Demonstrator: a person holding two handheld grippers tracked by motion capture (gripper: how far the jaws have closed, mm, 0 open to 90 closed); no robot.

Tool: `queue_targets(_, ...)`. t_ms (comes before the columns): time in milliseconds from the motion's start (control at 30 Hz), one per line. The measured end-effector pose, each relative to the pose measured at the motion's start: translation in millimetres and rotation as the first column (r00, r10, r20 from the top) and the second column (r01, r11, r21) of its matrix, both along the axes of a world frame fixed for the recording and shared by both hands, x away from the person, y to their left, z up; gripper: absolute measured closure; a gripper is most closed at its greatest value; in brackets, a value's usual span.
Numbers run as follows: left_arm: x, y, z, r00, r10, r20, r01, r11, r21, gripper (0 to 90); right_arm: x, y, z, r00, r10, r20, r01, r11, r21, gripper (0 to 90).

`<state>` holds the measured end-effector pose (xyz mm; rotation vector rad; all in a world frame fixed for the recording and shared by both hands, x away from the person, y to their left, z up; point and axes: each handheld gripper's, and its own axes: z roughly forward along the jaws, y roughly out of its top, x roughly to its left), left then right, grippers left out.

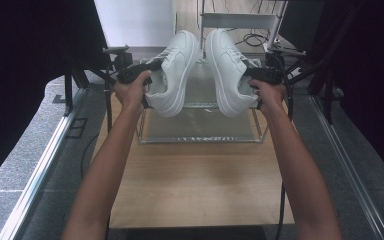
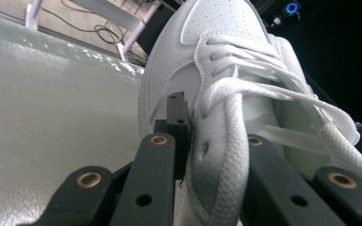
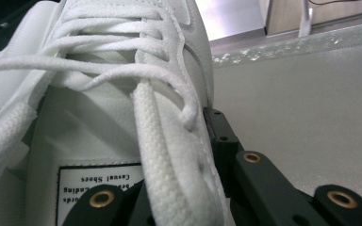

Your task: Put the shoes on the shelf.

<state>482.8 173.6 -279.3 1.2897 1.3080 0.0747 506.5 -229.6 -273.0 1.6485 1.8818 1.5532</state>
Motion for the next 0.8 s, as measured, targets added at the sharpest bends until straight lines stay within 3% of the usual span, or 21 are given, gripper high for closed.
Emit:
queue_targets(267,17.7,-13.1,0.6,0.9992,0.031,-0.026,-0.03,0.999,0.033,82.3,17.8,11.9,5.2,0.9986,-0.049,-0.021,0.048,0.998,-0.051,85.8)
queue_targets(567,28.6,-21.4,-0.1,0.9951,0.086,-0.049,-0.085,0.9963,0.013,82.1,26.7,15.6,3.5,0.9939,-0.098,-0.049,0.095,0.993,-0.066,85.5)
queue_targets(800,38.0,-32.9,-7.6,0.9897,0.115,-0.084,-0.112,0.9928,0.042,81.6,34.5,17.0,-2.3,0.9885,-0.136,-0.066,0.131,0.988,-0.078,85.1)
